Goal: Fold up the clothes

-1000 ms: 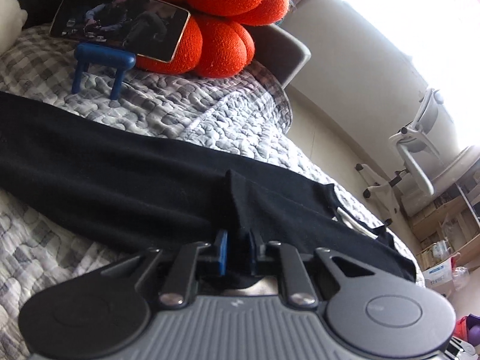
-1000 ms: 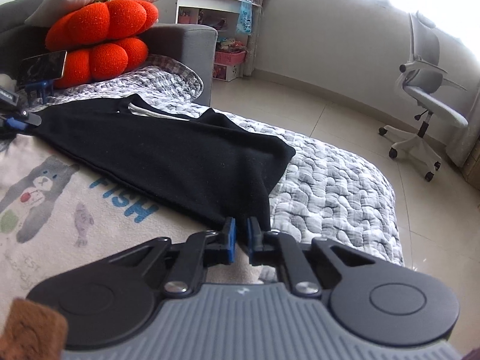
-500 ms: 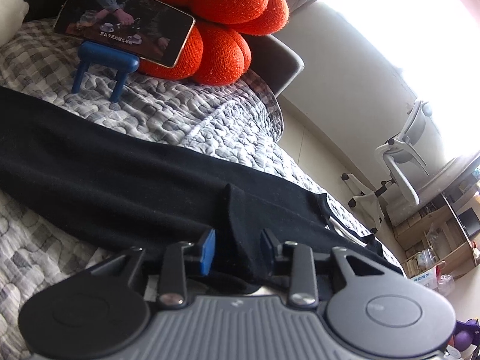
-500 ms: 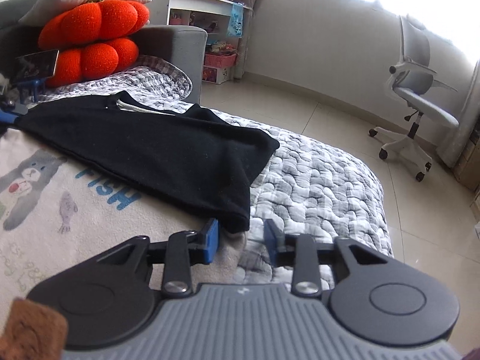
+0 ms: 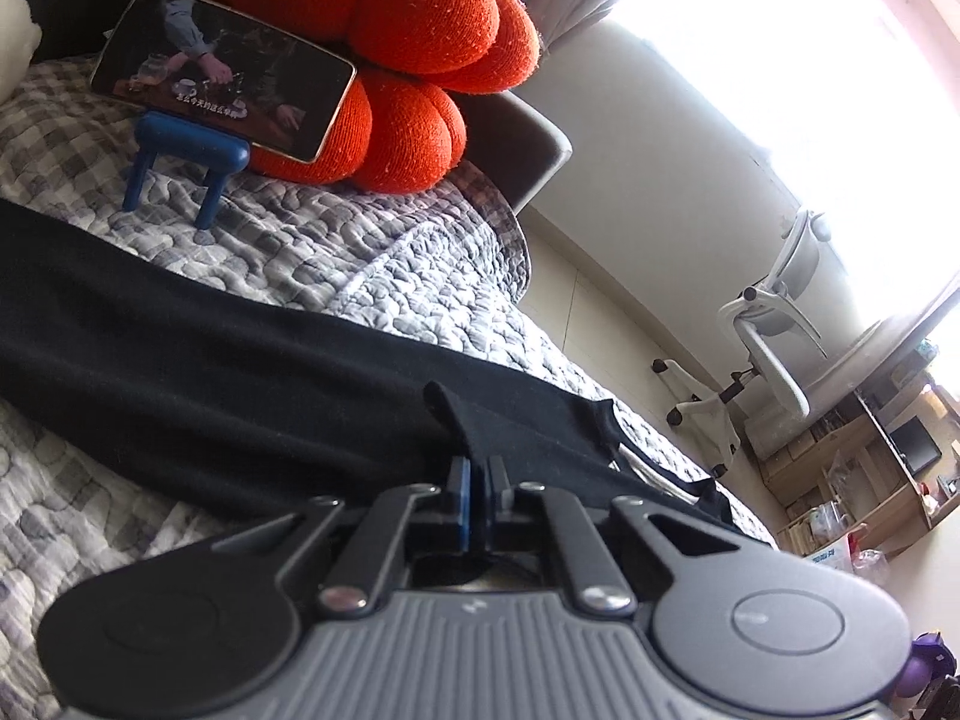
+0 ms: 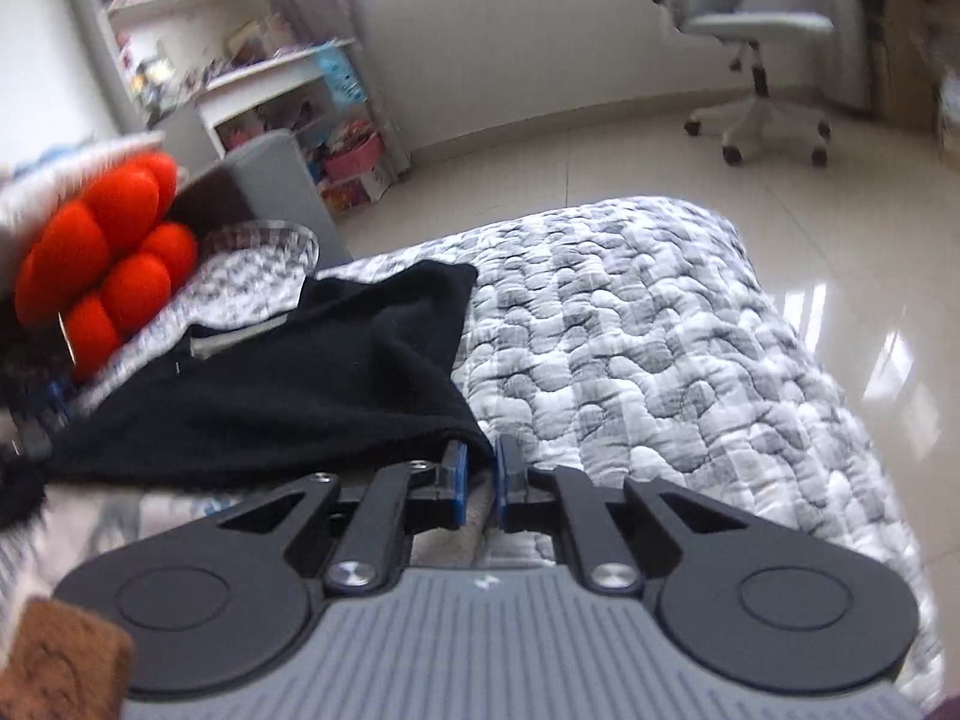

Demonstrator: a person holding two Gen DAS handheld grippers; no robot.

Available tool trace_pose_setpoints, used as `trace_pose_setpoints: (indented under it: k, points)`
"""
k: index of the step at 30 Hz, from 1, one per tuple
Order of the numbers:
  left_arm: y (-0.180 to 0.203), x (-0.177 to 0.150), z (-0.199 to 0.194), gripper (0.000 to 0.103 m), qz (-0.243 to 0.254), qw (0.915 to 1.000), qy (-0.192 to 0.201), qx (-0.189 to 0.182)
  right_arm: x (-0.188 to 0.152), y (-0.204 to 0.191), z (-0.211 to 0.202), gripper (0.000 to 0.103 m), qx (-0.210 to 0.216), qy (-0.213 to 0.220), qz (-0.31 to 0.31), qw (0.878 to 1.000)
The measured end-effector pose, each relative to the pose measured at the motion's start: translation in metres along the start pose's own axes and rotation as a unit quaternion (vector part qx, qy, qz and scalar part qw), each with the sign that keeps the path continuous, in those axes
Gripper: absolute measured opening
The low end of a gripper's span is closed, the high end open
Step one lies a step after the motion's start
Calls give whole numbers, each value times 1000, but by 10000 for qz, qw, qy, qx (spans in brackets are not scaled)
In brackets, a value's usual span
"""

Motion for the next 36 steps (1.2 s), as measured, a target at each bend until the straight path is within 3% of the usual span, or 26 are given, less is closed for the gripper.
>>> trace_pose_setpoints:
  k: [3,5,6,9,13,14,15,16,19,21,23,25,26,30,33,36]
  points:
    - [-2,-2,5,4,121,9998,-123,37,18,-7,-14,20,170,69,-292,9994]
    - [-5,-3,7,4,97,9998,-150,61,39,-3,-23,48,320,337,-116,9989]
    - [-5,-3,7,4,126,9998,-131,69,45,0,-20,49,369,402,-34,9985]
    - [-2,-3,10,4,238,9996,-86,82,67,7,13,49,398,195,127,9989]
    - [1,-7,18,4,386,9991,-113,124,86,26,63,49,567,-179,1076,9924]
    - [0,-7,20,4,397,9991,-122,128,87,28,72,48,463,-290,1058,9929]
    - [0,-8,22,4,406,9990,-129,124,86,28,82,41,338,-400,1005,9936]
    - [-1,-7,22,4,415,9990,-129,97,86,29,91,9,212,-510,951,9939]
    - [0,-5,19,4,467,9989,-103,-21,95,12,82,3,-124,-116,-68,9998]
    - [2,-2,16,4,510,9986,-46,-134,98,-8,67,3,-106,381,-1142,9927]
    - [3,1,14,4,557,9982,-3,-209,93,-12,75,3,-205,267,-1649,9857]
    - [2,-2,21,4,606,9981,-69,-81,80,-3,96,3,-350,-192,-1755,9837]
    - [2,-3,22,4,648,9979,-59,-66,76,1,100,3,-346,-204,-1783,9832]
    - [-1,-3,21,5,652,9978,-64,-97,83,12,91,4,-247,-13,-1257,9918]
    - [-5,3,16,5,449,9987,-86,-240,91,16,75,20,-221,267,-695,9970]
    - [-3,7,15,9,477,9986,-69,-213,95,25,59,23,133,362,-13,9993]
Point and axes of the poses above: each gripper's, at about its wrist camera, not at the fingertips, and z roughly the way its jaws point, y to its right, x to its top, the point moved 4 cm from there along z, roughly the way its jaws point, and after that the axes turned 6 degrees about x, right-handed, at the moved point
